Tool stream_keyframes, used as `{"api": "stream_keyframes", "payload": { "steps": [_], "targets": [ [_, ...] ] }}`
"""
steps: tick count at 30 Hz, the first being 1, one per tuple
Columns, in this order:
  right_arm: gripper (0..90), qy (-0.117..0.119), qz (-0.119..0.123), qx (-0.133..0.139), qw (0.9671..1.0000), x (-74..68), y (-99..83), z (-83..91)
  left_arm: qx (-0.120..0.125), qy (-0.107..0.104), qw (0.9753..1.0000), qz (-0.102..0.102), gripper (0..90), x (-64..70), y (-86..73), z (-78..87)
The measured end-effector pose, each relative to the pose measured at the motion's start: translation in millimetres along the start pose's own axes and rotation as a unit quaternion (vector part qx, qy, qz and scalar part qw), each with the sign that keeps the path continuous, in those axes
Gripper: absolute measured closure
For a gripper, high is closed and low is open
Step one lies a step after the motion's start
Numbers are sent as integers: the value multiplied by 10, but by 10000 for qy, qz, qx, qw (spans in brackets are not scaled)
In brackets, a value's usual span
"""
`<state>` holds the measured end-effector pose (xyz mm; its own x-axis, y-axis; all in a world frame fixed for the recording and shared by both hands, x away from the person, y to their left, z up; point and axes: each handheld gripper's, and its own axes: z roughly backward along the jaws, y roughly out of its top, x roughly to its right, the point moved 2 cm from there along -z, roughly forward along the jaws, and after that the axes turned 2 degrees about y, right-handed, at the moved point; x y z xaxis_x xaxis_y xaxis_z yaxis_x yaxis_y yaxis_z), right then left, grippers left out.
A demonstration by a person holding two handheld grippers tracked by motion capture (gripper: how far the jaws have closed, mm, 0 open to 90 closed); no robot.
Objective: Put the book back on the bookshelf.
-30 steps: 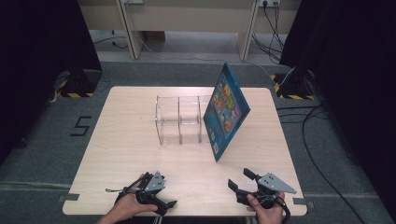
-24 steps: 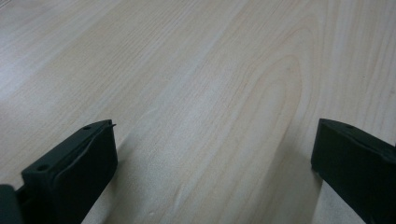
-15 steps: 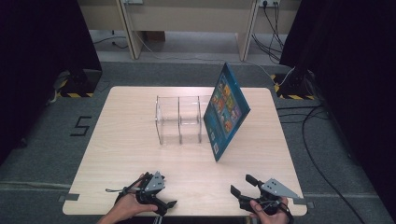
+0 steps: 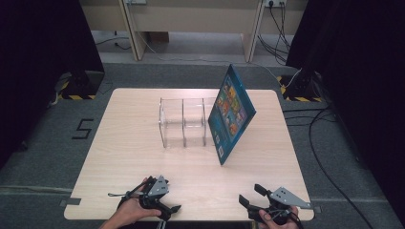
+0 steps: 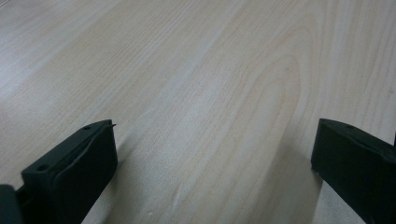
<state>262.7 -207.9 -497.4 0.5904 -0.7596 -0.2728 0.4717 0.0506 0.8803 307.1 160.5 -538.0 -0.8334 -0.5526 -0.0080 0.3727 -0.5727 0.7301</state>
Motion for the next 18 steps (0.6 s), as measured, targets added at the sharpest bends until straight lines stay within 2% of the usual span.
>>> {"api": "stream_keyframes", "payload": {
  "steps": [18],
  "targets": [
    [222, 22, -60, -225, 9997, -4, -101, 66, -8, 0, 10000, -11, 0, -2, 0, 1]
  ]
}}
